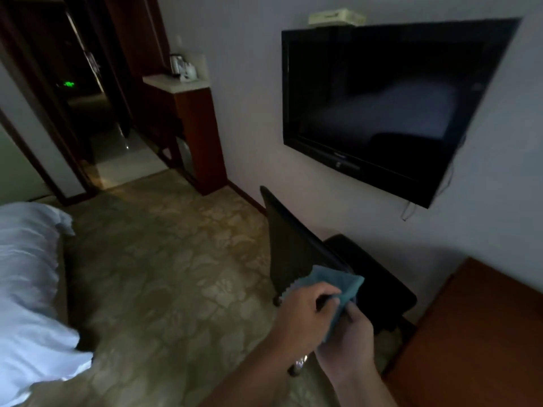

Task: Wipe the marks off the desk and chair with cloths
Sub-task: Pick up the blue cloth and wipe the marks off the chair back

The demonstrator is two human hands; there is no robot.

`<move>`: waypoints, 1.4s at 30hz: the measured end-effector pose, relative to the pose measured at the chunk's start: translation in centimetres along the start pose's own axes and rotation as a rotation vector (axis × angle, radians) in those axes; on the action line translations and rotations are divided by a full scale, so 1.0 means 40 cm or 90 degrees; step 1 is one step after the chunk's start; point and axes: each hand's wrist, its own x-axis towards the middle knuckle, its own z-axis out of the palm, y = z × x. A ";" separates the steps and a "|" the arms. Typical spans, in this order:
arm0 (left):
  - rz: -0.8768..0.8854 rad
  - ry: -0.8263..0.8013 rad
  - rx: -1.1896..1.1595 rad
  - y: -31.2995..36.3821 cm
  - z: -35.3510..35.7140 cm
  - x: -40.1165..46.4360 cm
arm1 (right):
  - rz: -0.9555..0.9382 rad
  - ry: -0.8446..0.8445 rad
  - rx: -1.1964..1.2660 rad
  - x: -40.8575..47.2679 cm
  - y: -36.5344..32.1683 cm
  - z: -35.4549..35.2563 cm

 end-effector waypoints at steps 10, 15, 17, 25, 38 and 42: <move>-0.087 -0.056 -0.172 -0.141 -0.281 0.084 | -0.046 0.046 0.052 0.116 0.170 0.204; -0.113 -0.007 -0.159 -0.264 -0.397 0.231 | -0.036 0.054 0.068 0.260 0.200 0.327; -0.110 -0.022 -0.145 -0.301 -0.433 0.294 | -0.009 0.041 0.080 0.319 0.211 0.362; -0.075 -0.012 -0.223 -0.389 -0.528 0.600 | -0.094 0.044 0.148 0.529 0.216 0.443; 0.314 -0.183 0.047 -0.624 -0.471 1.062 | -0.576 0.291 0.130 0.678 0.307 0.446; 0.447 -0.242 0.118 -0.704 -0.429 1.098 | -0.766 0.468 -0.007 0.772 0.370 0.473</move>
